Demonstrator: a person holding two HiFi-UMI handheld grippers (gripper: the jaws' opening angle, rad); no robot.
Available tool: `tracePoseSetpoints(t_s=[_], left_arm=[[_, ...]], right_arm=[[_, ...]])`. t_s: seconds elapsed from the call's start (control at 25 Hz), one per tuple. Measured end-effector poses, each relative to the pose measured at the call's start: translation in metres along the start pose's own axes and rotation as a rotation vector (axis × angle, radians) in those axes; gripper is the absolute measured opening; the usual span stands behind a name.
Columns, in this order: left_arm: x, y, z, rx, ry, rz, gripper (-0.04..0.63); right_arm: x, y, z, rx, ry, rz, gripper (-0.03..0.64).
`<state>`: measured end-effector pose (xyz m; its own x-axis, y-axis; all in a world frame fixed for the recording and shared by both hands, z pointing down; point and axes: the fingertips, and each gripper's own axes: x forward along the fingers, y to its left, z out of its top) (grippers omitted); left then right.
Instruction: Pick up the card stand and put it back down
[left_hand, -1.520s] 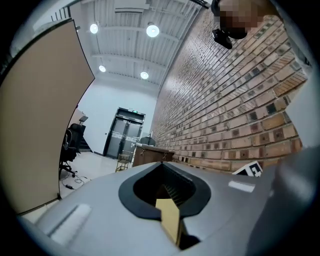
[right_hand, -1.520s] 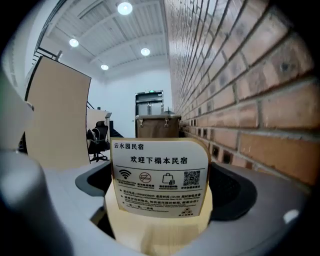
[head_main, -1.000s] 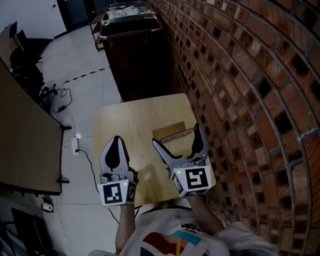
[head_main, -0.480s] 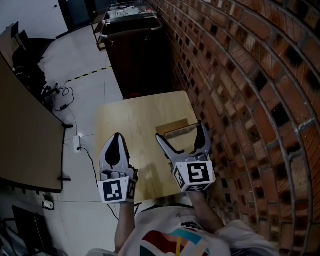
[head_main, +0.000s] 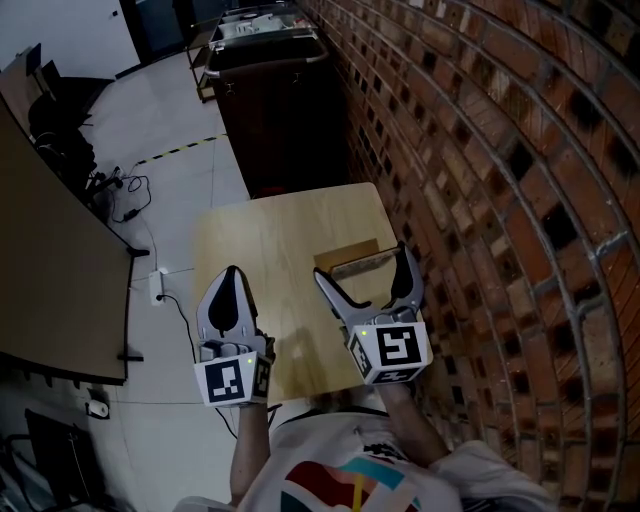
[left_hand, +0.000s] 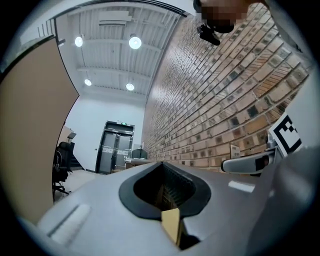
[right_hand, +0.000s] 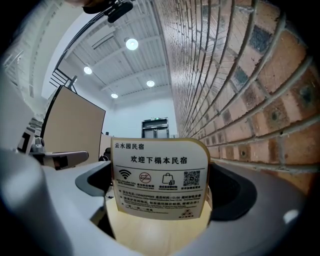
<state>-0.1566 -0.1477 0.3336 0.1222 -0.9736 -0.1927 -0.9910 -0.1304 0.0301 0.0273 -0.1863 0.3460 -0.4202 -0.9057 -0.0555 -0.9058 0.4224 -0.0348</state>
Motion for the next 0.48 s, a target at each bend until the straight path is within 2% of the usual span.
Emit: tracePoseSetpoints(t_s=[0.48], left_arm=[[0.0002, 0.0079, -0.0060, -0.028, 0.007, 0.023, 0.005]], right_arm=[[0.0039, -0.0044, -0.0056, 0.003, 0.009, -0.010, 0.574]])
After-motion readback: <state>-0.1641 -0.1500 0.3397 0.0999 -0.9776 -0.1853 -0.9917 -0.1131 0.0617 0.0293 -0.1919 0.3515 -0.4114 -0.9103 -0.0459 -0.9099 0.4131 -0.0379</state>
